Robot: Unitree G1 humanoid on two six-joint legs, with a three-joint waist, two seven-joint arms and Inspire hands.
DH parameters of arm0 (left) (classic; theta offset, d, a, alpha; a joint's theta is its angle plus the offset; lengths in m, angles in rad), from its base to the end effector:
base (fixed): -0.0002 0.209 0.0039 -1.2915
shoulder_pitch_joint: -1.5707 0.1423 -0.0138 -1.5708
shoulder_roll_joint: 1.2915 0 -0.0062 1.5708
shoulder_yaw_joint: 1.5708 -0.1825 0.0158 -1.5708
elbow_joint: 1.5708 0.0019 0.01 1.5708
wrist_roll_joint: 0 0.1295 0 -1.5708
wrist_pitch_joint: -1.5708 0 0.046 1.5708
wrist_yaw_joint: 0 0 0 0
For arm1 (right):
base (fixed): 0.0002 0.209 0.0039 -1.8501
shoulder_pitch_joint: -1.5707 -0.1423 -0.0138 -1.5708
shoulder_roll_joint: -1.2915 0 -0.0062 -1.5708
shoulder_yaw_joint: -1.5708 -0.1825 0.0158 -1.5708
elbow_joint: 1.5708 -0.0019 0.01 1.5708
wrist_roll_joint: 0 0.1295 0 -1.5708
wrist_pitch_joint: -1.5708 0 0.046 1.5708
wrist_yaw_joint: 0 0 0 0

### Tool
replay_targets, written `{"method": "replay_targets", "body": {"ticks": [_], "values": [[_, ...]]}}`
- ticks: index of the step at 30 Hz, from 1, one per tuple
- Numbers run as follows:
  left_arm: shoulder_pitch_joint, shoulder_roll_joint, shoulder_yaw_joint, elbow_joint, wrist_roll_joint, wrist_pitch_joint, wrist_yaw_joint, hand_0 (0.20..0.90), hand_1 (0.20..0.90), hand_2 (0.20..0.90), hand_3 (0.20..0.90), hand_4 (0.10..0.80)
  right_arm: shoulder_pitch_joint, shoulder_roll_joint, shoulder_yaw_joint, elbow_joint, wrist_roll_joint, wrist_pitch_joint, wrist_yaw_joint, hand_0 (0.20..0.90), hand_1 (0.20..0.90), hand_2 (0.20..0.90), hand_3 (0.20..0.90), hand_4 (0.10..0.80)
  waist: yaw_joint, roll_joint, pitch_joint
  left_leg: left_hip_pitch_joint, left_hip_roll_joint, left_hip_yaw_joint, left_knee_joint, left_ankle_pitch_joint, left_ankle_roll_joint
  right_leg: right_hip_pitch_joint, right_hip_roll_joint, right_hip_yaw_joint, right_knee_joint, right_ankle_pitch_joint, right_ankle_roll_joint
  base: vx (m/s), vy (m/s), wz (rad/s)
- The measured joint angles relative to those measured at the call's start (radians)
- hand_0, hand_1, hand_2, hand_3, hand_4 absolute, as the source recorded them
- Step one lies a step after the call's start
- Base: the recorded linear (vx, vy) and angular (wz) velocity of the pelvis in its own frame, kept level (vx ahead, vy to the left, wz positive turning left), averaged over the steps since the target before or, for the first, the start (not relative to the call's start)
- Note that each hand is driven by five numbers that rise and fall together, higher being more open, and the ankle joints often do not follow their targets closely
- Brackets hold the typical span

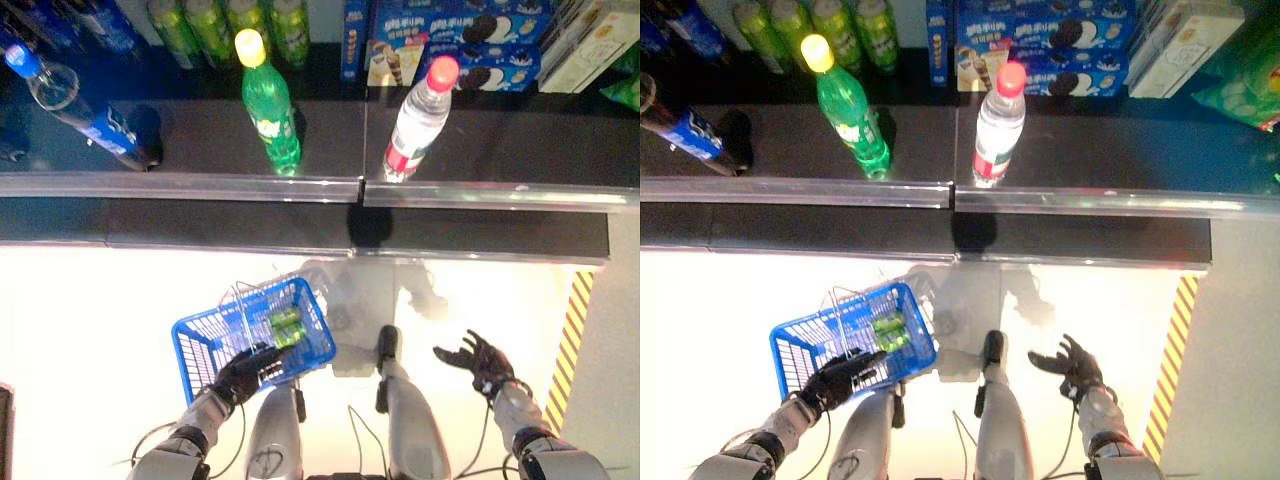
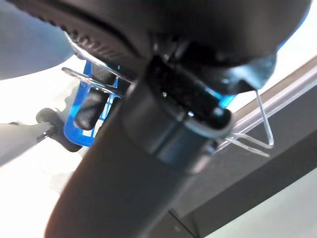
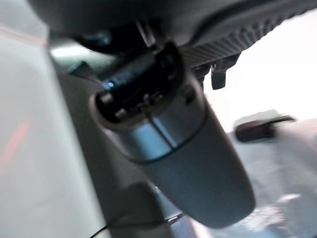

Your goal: Pick up the drink and place into the basket.

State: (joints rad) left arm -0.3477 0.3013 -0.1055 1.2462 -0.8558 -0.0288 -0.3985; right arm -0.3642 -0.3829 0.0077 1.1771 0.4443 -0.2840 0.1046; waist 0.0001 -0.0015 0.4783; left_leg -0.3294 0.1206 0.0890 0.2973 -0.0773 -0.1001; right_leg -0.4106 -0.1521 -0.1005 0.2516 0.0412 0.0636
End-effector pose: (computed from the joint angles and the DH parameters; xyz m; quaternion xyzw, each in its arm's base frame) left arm 0.1877 0.2353 -0.0585 -0.2780 0.3204 0.0335 0.9050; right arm 0.2081 -0.2658 -0.0267 0.0230 0.2234 -0.1239 0.9666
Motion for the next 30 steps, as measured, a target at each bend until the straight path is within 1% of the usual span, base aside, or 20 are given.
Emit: {"method": "replay_targets", "body": {"ticks": [2,3,5,9,15,17,20,25,27,30], "values": [[0.003,0.002,-0.001,-0.029,-0.009,0.000,0.005,0.300,0.300,0.300,0.200,0.100,0.012,-0.010,0.027,-0.104,-0.001,-0.004,-0.005,0.900,0.900,0.900,0.900,0.800,-0.001,-0.002,0.002,-0.033,-0.004,-0.012,0.061,-0.030,0.005,-0.038,-0.010,0.002,0.070,-0.035,-0.001,-0.022,-0.009,0.09],[0.006,0.002,-0.002,-0.060,-0.015,-0.002,0.020,0.300,0.300,0.300,0.200,0.100,0.022,-0.012,0.050,-0.198,-0.001,-0.010,-0.012,0.900,0.900,0.900,0.900,0.800,0.000,-0.004,0.002,-0.061,-0.006,-0.017,0.104,-0.045,0.005,-0.066,-0.016,0.006,0.116,-0.053,0.000,-0.025,-0.004,0.05],[0.006,0.004,-0.002,-0.099,-0.019,-0.005,0.028,0.300,0.300,0.300,0.200,0.100,0.014,-0.012,0.081,-0.306,-0.005,-0.021,-0.021,0.900,0.900,0.900,0.900,0.800,0.006,-0.004,0.003,-0.095,-0.007,-0.020,0.147,-0.060,0.006,-0.101,-0.017,0.016,0.153,-0.060,-0.001,-0.013,-0.006,-0.04],[0.015,0.001,-0.005,-0.142,-0.038,-0.006,0.059,0.300,0.300,0.300,0.200,0.100,0.048,-0.012,0.140,-0.608,-0.024,-0.008,-0.045,0.900,0.900,0.900,0.900,0.800,0.004,-0.004,0.003,-0.131,-0.013,-0.026,0.176,-0.066,0.008,-0.137,-0.023,0.024,0.186,-0.067,0.000,-0.011,0.008,0.01],[0.045,0.001,0.007,-0.144,-0.085,-0.027,0.063,0.300,0.300,0.300,0.200,0.100,0.088,-0.016,0.155,-0.890,-0.079,-0.019,-0.045,0.900,0.900,0.900,0.900,0.800,-0.002,-0.007,0.005,-0.132,-0.016,-0.030,0.175,-0.066,0.009,-0.136,-0.023,0.026,0.183,-0.066,0.001,-0.002,0.011,0.02],[0.045,0.000,0.008,-0.142,-0.104,-0.029,0.063,0.300,0.300,0.300,0.200,0.100,0.090,-0.020,0.156,-0.933,-0.092,-0.036,-0.045,0.900,0.900,0.900,0.900,0.800,-0.002,-0.009,0.006,-0.131,-0.016,-0.031,0.175,-0.065,0.008,-0.135,-0.023,0.025,0.184,-0.066,0.001,0.000,0.000,0.00],[0.045,-0.006,0.022,-0.132,-0.140,-0.036,0.061,0.300,0.300,0.300,0.200,0.100,0.091,-0.028,0.156,-0.988,-0.092,-0.069,-0.050,0.900,0.900,0.900,0.900,0.800,-0.003,-0.015,0.010,-0.127,-0.023,-0.048,0.174,-0.065,0.007,-0.133,-0.024,0.025,0.193,-0.066,0.002,0.016,0.037,-0.02],[0.057,-0.011,0.042,-0.126,-0.220,-0.027,0.051,0.300,0.300,0.300,0.200,0.100,0.097,-0.055,0.155,-1.044,-0.141,-0.099,-0.099,0.900,0.900,0.900,0.900,0.800,-0.002,-0.022,0.013,-0.124,-0.022,-0.050,0.174,-0.066,0.008,-0.132,-0.025,0.024,0.198,-0.069,0.002,0.001,0.007,0.00],[0.069,-0.011,0.043,-0.126,-0.271,-0.020,0.029,0.300,0.300,0.300,0.200,0.100,0.099,-0.060,0.154,-1.064,-0.170,-0.113,-0.130,0.900,0.900,0.900,0.900,0.800,-0.002,-0.023,0.014,-0.122,-0.022,-0.050,0.174,-0.065,0.007,-0.130,-0.024,0.023,0.198,-0.070,0.001,0.000,0.000,0.00],[0.079,-0.012,0.048,-0.126,-0.360,0.019,-0.002,0.300,0.300,0.300,0.200,0.100,0.096,-0.066,0.151,-1.075,-0.192,-0.141,-0.171,0.900,0.900,0.900,0.900,0.800,-0.002,-0.025,0.024,-0.107,-0.018,-0.052,0.171,-0.066,0.007,-0.115,-0.024,0.021,0.192,-0.074,0.000,0.000,0.000,0.00]]}}
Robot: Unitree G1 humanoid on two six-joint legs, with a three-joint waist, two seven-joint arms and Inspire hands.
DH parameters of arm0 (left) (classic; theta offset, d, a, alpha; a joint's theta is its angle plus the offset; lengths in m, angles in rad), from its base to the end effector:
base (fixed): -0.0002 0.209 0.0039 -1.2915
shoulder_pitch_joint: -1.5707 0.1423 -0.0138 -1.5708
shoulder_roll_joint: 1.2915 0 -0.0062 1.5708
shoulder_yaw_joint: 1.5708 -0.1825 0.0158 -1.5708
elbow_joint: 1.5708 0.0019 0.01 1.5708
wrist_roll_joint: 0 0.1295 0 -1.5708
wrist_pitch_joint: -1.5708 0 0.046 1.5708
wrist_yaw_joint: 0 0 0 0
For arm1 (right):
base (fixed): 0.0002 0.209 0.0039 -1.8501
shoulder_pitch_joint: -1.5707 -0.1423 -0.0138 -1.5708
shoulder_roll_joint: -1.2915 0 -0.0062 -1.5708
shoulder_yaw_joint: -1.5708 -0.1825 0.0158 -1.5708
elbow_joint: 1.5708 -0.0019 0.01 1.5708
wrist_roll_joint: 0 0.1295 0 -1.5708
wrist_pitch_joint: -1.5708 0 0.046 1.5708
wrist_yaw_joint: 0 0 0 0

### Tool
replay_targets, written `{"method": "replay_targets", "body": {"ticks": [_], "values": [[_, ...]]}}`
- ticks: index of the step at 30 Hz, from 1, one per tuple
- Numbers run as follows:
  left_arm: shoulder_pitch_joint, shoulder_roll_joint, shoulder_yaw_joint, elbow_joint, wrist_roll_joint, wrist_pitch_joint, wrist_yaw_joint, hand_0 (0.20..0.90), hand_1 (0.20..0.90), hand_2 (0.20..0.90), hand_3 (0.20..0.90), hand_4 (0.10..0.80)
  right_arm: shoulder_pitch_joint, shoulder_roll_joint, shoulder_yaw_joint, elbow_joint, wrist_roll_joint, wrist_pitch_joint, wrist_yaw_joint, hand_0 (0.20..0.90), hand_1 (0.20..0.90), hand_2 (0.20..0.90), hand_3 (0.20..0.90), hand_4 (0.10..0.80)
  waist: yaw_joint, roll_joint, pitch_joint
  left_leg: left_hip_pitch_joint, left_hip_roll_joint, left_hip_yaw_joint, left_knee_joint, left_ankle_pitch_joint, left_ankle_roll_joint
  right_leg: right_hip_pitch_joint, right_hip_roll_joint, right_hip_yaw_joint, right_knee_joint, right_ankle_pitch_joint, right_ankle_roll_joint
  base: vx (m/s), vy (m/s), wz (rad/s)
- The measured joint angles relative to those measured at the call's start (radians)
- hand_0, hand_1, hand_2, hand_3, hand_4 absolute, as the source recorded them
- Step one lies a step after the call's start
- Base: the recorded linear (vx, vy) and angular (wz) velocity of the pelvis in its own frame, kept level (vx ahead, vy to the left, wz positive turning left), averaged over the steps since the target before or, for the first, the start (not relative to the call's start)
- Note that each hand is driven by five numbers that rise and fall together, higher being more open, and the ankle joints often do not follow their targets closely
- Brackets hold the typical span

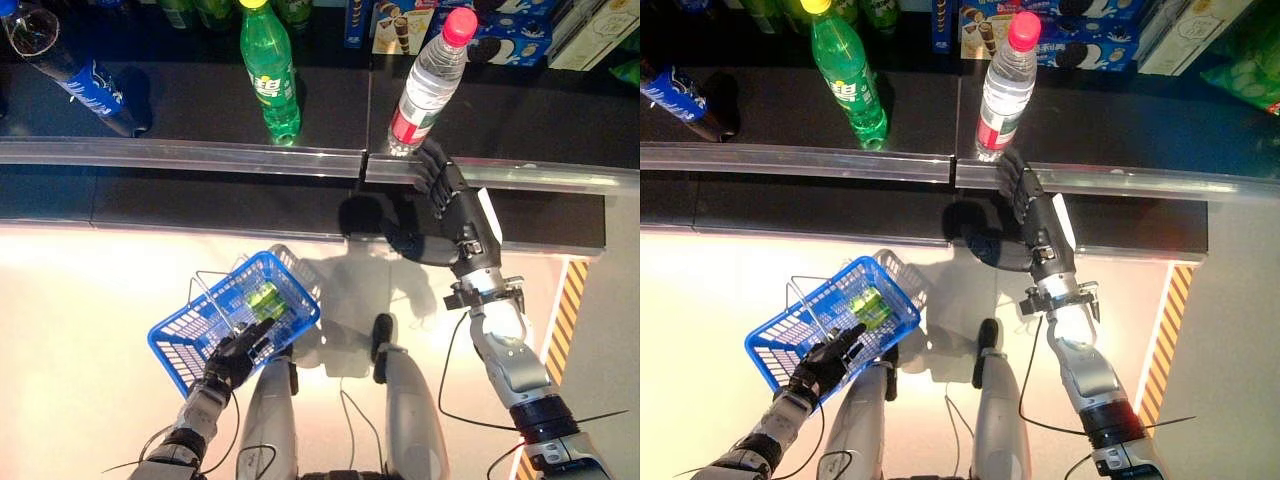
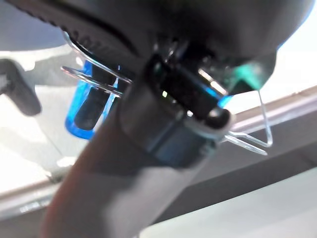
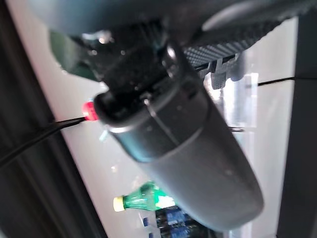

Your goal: Pick up the drink and place into the basket.

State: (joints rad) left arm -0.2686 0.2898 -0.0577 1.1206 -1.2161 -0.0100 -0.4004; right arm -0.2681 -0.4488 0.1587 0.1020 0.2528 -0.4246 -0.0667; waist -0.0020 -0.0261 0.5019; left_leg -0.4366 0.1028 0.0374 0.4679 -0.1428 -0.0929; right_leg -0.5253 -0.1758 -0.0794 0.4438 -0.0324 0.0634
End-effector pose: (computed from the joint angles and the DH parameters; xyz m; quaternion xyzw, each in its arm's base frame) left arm 0.1794 0.2330 -0.0608 -0.4437 0.2280 0.0998 0.8609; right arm 0.2376 -0.1929 0.1094 -0.0824 -0.2667 0.0695 0.9577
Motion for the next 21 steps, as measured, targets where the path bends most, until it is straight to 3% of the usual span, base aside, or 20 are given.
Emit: {"method": "replay_targets", "body": {"ticks": [7,21], "values": [[0.019,0.000,0.001,-0.008,-0.066,0.026,-0.026,0.300,0.300,0.300,0.200,0.100,0.000,-0.008,-0.037,-0.001,-0.019,-0.022,-0.103,0.900,0.900,0.900,0.900,0.800,0.007,-0.003,0.004,0.011,0.010,-0.006,-0.002,0.001,-0.001,0.026,0.001,-0.020,-0.023,0.005,-0.002,0.042,-0.001,0.03],[0.037,0.003,-0.005,-0.020,-0.063,0.035,-0.026,0.300,0.300,0.300,0.200,0.100,-0.020,-0.008,-0.067,-0.001,-0.015,-0.045,-0.181,0.900,0.900,0.900,0.900,0.800,0.027,-0.004,0.017,0.053,0.013,-0.009,-0.028,0.006,-0.009,0.064,0.001,-0.026,-0.030,0.004,-0.002,0.010,0.002,0.00]]}}
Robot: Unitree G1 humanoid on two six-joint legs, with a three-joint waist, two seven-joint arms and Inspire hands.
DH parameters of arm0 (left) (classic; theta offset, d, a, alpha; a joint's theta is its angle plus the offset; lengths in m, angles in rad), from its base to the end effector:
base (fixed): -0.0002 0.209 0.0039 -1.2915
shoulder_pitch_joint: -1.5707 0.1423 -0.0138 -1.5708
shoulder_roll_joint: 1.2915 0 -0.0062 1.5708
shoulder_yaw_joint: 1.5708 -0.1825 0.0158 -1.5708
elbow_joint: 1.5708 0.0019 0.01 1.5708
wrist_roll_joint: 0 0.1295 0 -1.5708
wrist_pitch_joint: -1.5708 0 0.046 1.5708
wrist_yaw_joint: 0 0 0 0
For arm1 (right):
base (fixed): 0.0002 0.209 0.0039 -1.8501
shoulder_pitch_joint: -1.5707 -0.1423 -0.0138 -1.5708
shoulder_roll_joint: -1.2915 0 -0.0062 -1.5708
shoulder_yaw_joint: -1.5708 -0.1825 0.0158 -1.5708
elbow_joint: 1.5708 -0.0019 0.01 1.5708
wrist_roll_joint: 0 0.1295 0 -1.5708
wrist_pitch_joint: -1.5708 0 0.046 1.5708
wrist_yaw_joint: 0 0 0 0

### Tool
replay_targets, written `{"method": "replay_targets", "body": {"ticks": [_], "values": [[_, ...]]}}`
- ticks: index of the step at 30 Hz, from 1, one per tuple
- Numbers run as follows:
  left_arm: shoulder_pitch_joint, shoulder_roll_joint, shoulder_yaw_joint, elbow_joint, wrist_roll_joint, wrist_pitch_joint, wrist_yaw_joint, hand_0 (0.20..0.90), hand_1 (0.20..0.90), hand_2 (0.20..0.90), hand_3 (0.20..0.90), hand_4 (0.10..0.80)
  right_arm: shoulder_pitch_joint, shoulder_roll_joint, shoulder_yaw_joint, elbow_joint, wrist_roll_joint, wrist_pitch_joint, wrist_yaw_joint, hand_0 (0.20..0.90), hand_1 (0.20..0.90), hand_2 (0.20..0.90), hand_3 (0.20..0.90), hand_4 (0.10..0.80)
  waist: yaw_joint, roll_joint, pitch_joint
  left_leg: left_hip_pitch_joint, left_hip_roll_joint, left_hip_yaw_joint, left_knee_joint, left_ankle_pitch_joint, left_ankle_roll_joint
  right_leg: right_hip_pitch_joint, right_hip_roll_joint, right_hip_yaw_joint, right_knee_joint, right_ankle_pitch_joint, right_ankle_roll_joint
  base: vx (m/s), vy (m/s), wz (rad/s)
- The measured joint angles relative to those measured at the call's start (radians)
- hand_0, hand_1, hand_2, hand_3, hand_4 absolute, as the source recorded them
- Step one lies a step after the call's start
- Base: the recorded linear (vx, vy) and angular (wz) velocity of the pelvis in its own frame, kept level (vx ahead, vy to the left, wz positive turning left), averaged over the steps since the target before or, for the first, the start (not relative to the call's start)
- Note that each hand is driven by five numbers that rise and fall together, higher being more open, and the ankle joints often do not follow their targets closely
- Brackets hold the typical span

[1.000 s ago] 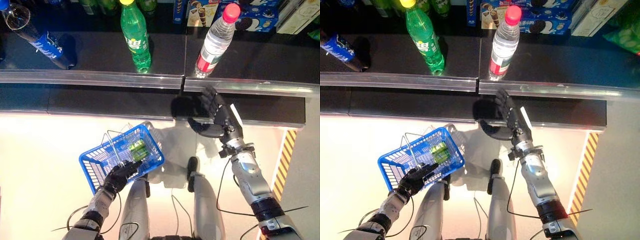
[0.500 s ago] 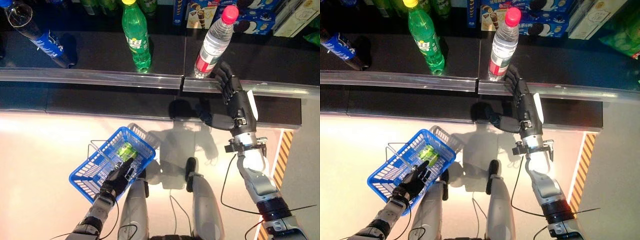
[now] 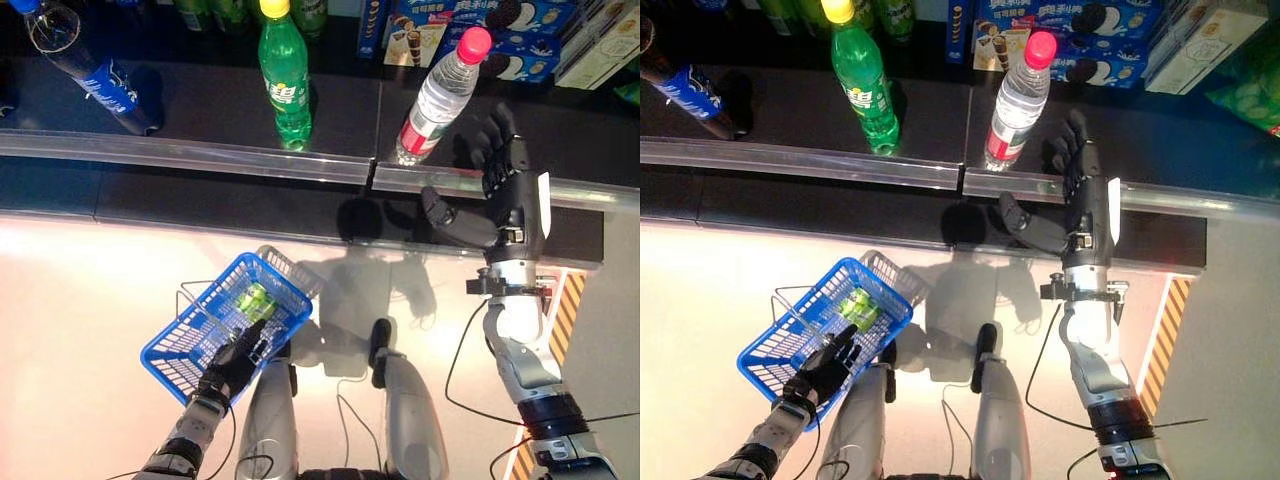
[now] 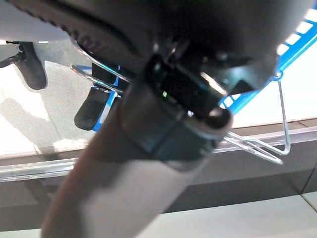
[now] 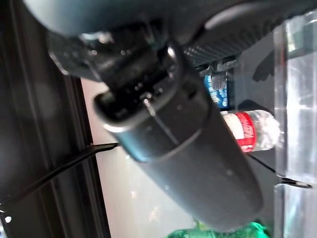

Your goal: Pick up the drink and place into the basket.

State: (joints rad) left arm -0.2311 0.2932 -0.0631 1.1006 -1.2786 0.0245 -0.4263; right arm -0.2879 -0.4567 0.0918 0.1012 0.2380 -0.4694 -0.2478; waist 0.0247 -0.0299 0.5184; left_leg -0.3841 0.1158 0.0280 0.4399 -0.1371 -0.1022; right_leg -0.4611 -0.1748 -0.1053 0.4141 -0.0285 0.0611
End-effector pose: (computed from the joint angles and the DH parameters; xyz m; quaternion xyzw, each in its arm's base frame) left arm 0.1695 0.2333 -0.0655 -0.4749 0.2288 0.0999 0.8439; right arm 0.2397 -0.2036 0.1218 -0.0627 -0.3166 -0.0419 0.9455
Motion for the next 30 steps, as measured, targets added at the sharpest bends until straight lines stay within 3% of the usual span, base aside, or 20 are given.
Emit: {"method": "replay_targets", "body": {"ticks": [10,30], "values": [[0.000,0.001,-0.001,-0.005,0.021,0.007,0.004,0.300,0.300,0.300,0.200,0.100,-0.066,-0.021,0.000,0.009,0.009,0.014,-0.001,0.900,0.900,0.900,0.900,0.800,0.021,0.000,0.007,0.017,0.002,-0.009,-0.001,0.000,0.001,0.025,0.001,-0.006,-0.015,-0.002,-0.004,0.015,-0.003,0.02],[-0.008,0.011,-0.004,-0.020,0.062,0.034,0.008,0.300,0.300,0.300,0.200,0.100,-0.270,-0.059,0.012,0.163,0.038,0.191,-0.019,0.900,0.900,0.900,0.900,0.800,0.062,0.010,0.013,0.018,-0.004,-0.022,0.012,0.003,-0.005,0.043,-0.004,-0.026,-0.007,-0.002,-0.003,0.004,-0.004,0.02]]}}
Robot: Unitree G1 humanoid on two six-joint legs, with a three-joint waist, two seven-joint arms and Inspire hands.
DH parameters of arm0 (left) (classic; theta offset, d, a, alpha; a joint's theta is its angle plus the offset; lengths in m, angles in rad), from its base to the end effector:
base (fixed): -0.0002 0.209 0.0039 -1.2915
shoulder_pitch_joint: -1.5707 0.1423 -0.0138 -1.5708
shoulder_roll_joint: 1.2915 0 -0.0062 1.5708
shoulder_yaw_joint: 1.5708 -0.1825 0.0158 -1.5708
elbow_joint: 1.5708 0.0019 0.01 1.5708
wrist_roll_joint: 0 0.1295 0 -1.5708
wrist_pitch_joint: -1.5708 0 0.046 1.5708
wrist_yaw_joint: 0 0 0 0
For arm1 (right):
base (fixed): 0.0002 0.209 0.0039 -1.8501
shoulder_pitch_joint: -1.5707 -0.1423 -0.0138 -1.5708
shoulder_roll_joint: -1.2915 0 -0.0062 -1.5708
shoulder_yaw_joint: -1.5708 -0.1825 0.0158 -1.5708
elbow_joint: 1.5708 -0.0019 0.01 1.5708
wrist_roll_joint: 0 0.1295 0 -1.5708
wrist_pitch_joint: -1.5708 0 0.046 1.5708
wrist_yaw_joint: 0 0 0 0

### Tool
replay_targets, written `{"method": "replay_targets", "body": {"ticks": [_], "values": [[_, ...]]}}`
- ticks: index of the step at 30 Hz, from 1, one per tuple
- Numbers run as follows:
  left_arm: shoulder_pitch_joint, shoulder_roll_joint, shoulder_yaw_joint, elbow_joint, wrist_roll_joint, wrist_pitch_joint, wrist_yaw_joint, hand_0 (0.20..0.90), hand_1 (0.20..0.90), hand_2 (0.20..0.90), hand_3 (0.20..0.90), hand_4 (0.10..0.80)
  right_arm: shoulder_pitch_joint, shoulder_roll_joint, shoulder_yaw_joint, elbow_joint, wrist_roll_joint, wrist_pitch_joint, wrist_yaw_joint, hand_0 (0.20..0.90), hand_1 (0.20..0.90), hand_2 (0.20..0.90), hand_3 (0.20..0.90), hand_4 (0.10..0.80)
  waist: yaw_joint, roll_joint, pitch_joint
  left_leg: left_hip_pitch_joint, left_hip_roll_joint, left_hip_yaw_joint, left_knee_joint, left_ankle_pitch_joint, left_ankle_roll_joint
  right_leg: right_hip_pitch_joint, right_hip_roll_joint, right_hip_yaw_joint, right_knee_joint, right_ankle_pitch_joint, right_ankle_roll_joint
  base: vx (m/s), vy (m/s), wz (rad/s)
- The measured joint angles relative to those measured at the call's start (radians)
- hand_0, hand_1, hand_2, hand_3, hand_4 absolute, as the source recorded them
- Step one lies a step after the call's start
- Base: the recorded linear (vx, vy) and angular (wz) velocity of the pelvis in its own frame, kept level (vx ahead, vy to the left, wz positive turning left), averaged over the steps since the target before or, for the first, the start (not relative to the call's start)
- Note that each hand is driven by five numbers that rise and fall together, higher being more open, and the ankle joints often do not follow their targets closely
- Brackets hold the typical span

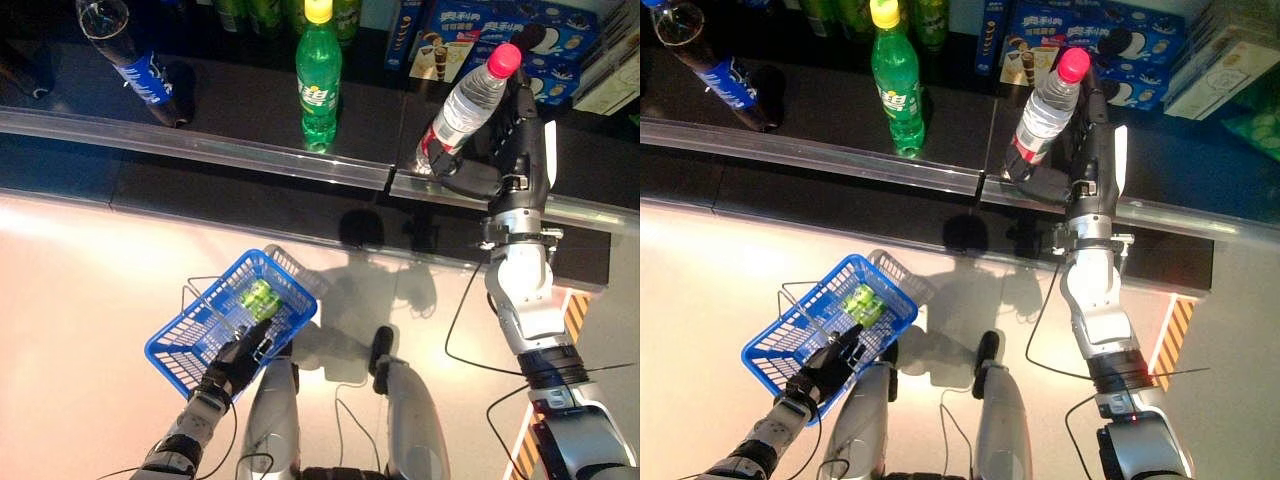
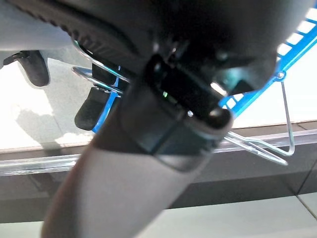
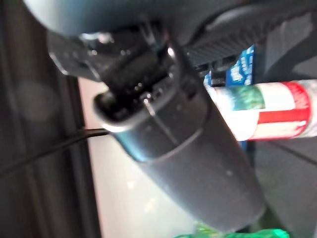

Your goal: Pick up the drink and place into the basket.

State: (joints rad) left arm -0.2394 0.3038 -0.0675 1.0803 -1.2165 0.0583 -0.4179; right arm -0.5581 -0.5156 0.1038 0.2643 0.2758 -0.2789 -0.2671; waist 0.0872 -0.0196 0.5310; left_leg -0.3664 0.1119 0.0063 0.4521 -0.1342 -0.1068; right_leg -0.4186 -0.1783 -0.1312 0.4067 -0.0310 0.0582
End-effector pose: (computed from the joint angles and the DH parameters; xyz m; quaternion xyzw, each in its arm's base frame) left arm 0.1744 0.2340 -0.0619 -0.4536 0.2477 0.0771 0.8526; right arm 0.2842 -0.2087 0.1626 -0.0867 -0.2829 -0.0714 0.9525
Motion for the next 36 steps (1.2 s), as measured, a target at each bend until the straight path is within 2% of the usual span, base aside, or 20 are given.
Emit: {"method": "replay_targets", "body": {"ticks": [9,19,20,21,22,23,24,25,36], "values": [[-0.007,0.002,-0.015,0.000,0.011,0.002,0.000,0.300,0.300,0.300,0.200,0.100,-0.052,-0.007,0.024,0.049,0.024,0.063,0.003,0.900,0.900,0.900,0.900,0.800,0.008,0.004,0.002,0.000,-0.004,-0.003,0.005,-0.003,0.005,0.000,-0.003,0.000,0.008,-0.001,-0.001,0.000,0.000,0.00],[-0.019,0.014,-0.043,0.001,0.012,0.011,0.000,0.300,0.300,0.300,0.200,0.100,-0.193,-0.048,0.061,0.196,0.043,0.103,0.008,0.900,0.900,0.900,0.900,0.800,0.018,0.007,0.004,0.000,-0.010,-0.007,0.003,0.000,0.000,0.000,-0.008,-0.002,0.010,-0.003,0.002,-0.001,0.000,0.00],[-0.020,0.014,-0.043,0.000,0.012,0.014,0.000,0.300,0.300,0.300,0.200,0.100,-0.199,-0.048,0.061,0.198,0.044,0.108,0.008,0.839,0.839,0.839,0.829,0.729,0.019,0.007,0.004,-0.001,-0.012,-0.008,0.003,0.000,0.000,0.000,-0.009,-0.003,0.010,-0.003,0.003,-0.012,-0.003,0.04],[-0.022,0.014,-0.043,0.001,0.013,0.016,0.000,0.300,0.300,0.300,0.200,0.100,-0.203,-0.048,0.064,0.199,0.044,0.108,0.008,0.608,0.608,0.608,0.560,0.460,0.019,0.007,0.004,-0.001,-0.013,-0.009,0.002,0.000,0.000,0.000,-0.010,-0.004,0.011,-0.003,0.003,-0.015,0.000,0.03],[-0.024,0.016,-0.044,0.001,0.014,0.020,0.000,0.300,0.300,0.300,0.200,0.100,-0.215,-0.048,0.073,0.210,0.050,0.109,0.008,0.554,0.554,0.554,0.496,0.396,0.019,0.007,0.004,-0.001,-0.014,-0.010,0.002,0.000,0.000,0.000,-0.011,-0.005,0.011,-0.003,0.003,0.000,0.000,0.00],[-0.025,0.017,-0.045,0.001,0.014,0.022,0.000,0.300,0.300,0.300,0.200,0.100,-0.221,-0.048,0.077,0.216,0.052,0.110,0.008,0.554,0.554,0.554,0.496,0.396,0.019,0.008,0.004,-0.001,-0.014,-0.010,0.002,0.000,0.000,0.000,-0.012,-0.005,0.011,-0.003,0.003,0.000,0.000,0.00],[-0.028,0.017,-0.045,0.001,0.019,0.024,0.000,0.300,0.300,0.300,0.200,0.100,-0.234,-0.048,0.084,0.226,0.059,0.119,0.008,0.333,0.333,0.333,0.238,0.138,0.020,0.008,0.004,-0.001,-0.015,-0.011,0.001,0.000,0.000,0.000,-0.012,-0.005,0.011,-0.003,0.003,0.000,0.000,0.00],[-0.029,0.017,-0.048,0.001,0.023,0.024,0.000,0.300,0.300,0.300,0.200,0.100,-0.241,-0.048,0.088,0.236,0.060,0.122,0.008,0.300,0.300,0.300,0.200,0.100,0.021,0.008,0.004,-0.001,-0.015,-0.012,0.001,0.000,0.001,0.000,-0.013,-0.006,0.011,-0.002,0.004,-0.009,0.007,0.03],[-0.038,0.019,-0.074,0.001,0.024,0.023,0.000,0.300,0.300,0.300,0.200,0.100,-0.281,-0.047,0.122,0.286,0.120,0.145,0.025,0.300,0.300,0.300,0.200,0.100,0.031,0.012,0.006,-0.001,-0.018,-0.019,-0.003,0.001,0.002,0.007,-0.017,-0.017,0.010,-0.003,0.008,-0.004,0.002,0.01]]}}
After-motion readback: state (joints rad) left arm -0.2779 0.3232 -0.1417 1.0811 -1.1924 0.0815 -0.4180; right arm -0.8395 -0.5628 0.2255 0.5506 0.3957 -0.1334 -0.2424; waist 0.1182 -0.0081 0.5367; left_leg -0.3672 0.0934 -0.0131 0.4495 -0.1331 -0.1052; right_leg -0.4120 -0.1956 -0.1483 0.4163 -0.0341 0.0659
